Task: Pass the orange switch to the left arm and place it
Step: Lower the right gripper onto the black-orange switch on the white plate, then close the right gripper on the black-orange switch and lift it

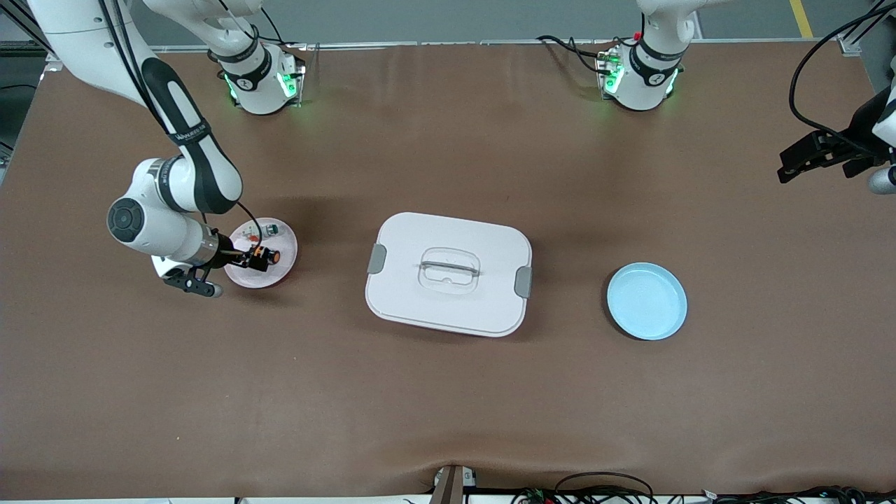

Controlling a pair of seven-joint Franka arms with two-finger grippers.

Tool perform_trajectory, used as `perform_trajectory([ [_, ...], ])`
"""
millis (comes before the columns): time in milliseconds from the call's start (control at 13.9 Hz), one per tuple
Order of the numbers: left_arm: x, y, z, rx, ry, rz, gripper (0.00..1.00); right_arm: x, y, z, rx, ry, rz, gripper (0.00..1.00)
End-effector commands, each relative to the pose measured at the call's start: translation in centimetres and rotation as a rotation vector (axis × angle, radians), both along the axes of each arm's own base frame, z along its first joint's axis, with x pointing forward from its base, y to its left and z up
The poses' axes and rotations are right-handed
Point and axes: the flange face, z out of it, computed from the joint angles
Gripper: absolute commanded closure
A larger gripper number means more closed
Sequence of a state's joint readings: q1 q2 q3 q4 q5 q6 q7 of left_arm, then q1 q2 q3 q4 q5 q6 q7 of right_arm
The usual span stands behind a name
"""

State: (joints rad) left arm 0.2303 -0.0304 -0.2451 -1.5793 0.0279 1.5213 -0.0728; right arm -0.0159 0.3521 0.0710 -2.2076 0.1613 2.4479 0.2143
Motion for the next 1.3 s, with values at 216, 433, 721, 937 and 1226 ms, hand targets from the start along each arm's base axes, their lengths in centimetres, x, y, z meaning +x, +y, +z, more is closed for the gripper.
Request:
perform_trajectory([
  [216,-0.6,-0.3,0.1,-0.003,0.012,-0.016,0.0,-1.4,1.6,-0.9,-0.001,-0.008,0.004,0.0],
  [433,-0.6,-0.4,0.0,-0.003,0.016,-0.018,0.0,-1.9,1.8,-1.2,-0.002,0.0,0.01,0.0],
  [721,-0.7,-0.4,0.0,-0.003,0.019,-0.017,0.0,-2.4,1.8,-1.8,-0.007,-0.015,0.008,0.0],
  [937,-0.7,-0.4,0.0,-0.003,0.019,-0.017,0.0,-2.5,1.8,-1.8,-0.007,-0.015,0.007,0.0],
  [1226,-0.8,-0.4,0.2,-0.002,0.017,-0.019,0.0,-3.1,2.2,-2.4,-0.012,-0.034,0.014,0.0],
])
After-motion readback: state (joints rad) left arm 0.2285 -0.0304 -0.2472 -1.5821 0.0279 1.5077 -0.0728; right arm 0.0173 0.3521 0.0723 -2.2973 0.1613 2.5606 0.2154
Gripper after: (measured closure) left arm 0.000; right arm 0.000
